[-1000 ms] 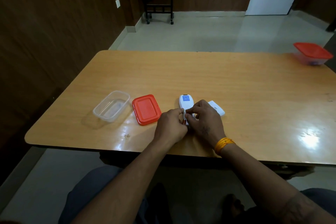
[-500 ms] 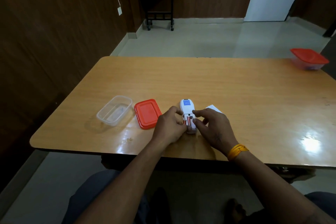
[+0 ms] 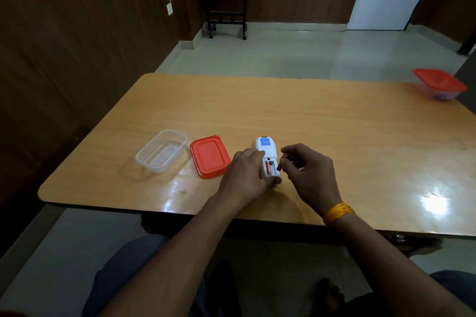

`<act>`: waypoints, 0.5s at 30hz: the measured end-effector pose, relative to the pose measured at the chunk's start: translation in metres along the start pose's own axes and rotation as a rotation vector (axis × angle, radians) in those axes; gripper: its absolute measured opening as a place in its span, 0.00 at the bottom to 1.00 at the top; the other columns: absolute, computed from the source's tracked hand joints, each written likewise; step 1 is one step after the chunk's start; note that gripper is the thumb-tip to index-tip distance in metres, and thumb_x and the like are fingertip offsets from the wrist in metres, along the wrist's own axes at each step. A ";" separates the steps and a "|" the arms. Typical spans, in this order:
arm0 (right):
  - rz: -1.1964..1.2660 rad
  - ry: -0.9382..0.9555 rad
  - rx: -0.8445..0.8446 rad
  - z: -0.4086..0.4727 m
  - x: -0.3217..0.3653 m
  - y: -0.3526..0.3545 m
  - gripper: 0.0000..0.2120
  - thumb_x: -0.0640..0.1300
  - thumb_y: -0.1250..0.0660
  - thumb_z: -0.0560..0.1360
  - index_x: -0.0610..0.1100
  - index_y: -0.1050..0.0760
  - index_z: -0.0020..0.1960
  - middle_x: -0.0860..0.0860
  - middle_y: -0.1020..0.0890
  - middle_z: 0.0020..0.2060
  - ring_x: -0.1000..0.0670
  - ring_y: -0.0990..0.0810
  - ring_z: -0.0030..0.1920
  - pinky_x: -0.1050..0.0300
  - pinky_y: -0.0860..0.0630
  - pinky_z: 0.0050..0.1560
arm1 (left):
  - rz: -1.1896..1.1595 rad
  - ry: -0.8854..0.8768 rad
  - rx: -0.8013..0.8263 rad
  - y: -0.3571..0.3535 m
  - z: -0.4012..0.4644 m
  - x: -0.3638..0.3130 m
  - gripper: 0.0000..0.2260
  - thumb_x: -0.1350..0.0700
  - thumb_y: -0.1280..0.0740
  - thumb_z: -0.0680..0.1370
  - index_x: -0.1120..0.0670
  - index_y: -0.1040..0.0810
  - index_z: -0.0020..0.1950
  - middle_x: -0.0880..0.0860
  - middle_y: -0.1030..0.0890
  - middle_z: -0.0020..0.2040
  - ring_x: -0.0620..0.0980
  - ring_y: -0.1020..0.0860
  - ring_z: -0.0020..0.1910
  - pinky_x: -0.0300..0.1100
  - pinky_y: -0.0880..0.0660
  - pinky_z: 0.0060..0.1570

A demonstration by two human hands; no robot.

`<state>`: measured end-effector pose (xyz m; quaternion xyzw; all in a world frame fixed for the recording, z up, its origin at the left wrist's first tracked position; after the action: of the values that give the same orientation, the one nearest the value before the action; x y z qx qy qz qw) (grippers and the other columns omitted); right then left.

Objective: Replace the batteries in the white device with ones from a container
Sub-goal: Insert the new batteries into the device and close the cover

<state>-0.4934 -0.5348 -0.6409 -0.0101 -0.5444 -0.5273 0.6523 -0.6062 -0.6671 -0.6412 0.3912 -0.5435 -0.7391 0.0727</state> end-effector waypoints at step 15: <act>-0.367 0.357 0.078 -0.002 0.003 -0.017 0.04 0.41 0.31 0.75 0.42 0.18 0.43 0.47 0.17 0.35 0.42 0.20 0.33 0.47 0.23 0.31 | -0.030 -0.046 0.020 0.000 0.001 0.007 0.30 0.44 0.27 0.78 0.55 0.26 0.78 0.57 0.20 0.71 0.58 0.22 0.68 0.51 0.25 0.66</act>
<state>-0.5044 -0.5453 -0.6485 0.2072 -0.4335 -0.6088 0.6313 -0.6120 -0.6702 -0.6442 0.3829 -0.5464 -0.7435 0.0452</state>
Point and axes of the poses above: each hand's wrist, its own z-axis towards the middle knuckle, its own y-axis out of the back of the hand, x = y × z, the point moved 1 cm from there along z, towards the middle knuckle
